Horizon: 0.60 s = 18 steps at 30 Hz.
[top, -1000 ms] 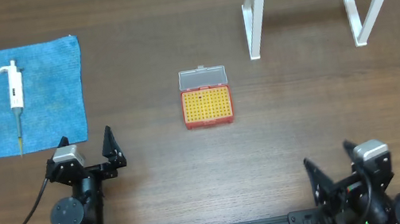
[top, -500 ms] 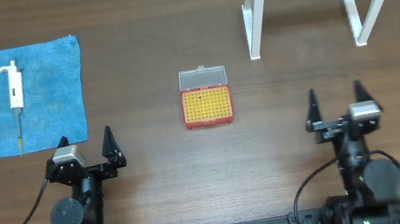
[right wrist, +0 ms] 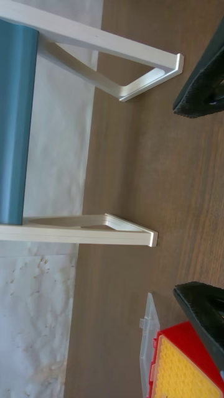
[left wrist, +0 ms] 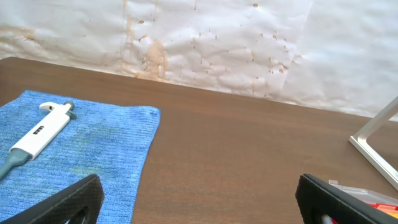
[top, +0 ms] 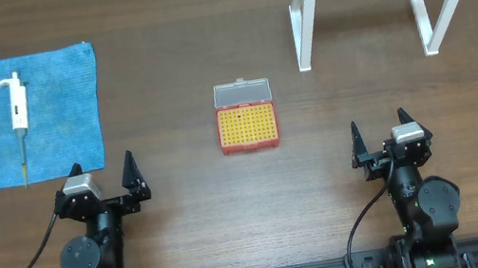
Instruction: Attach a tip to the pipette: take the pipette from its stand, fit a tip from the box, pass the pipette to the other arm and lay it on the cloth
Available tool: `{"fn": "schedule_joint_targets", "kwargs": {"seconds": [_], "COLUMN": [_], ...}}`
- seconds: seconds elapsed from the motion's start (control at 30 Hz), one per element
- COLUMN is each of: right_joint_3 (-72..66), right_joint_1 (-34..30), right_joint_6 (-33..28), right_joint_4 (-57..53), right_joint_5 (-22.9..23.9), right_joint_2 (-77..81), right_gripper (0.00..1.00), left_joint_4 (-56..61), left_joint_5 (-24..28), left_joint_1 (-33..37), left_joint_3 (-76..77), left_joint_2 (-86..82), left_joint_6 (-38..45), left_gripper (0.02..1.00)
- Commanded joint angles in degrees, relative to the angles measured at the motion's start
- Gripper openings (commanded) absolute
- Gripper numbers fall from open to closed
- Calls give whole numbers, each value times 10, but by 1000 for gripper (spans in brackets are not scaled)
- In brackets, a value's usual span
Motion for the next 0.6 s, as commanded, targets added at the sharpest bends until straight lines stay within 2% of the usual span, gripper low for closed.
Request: {"fn": "schedule_joint_targets", "kwargs": {"seconds": [0.03, 0.47, 0.6], "right_joint_3": [-1, -1, -1], "right_joint_1": [3, 4, 27], "right_joint_6": [-8, -8, -8], "right_joint_4": [-4, -4, -4], "right_joint_5": [5, 5, 5], "right_joint_2": [-7, -23, -23], "right_gripper": [862, 860, 860], "left_joint_4": [-5, -5, -5], "left_joint_5": [2, 2, 2], "left_joint_1": [2, 2, 2], "left_joint_3": [0, 0, 0], "left_joint_2": [-4, -4, -4], "left_joint_6": [5, 5, 5], "left_gripper": [996, 998, 996]}}
